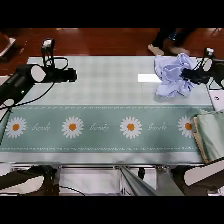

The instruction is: Fold the shirts.

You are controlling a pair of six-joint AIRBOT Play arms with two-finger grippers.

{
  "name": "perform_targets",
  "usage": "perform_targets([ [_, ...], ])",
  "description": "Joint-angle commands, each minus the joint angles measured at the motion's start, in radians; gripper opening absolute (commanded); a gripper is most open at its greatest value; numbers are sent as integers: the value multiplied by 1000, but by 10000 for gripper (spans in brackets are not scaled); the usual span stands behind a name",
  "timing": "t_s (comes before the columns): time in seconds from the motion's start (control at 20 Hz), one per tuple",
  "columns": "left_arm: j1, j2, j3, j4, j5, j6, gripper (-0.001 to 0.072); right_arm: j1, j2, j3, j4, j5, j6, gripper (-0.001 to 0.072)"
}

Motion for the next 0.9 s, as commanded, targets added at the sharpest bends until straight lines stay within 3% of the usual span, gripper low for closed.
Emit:
perform_targets([
  [0.0, 0, -3, 1, -89, -40, 1, 505, -9, -50, 28, 137, 152, -110, 20],
  [0.25, 67, 95, 77, -85, -291, 17, 505, -4, 80, 192, 285, 254, -262, 19],
  [0.5, 77, 404, 1, -97, -327, 15, 505, 53, 383, 326, 422, 169, -277, 19],
  [0.6, 22, 557, -123, -96, -322, -24, 505, 101, 470, 371, 411, 174, -292, 19],
  [0.85, -51, 891, -524, -97, -257, -214, 505, 211, 612, 520, 415, 178, -310, 19],
])
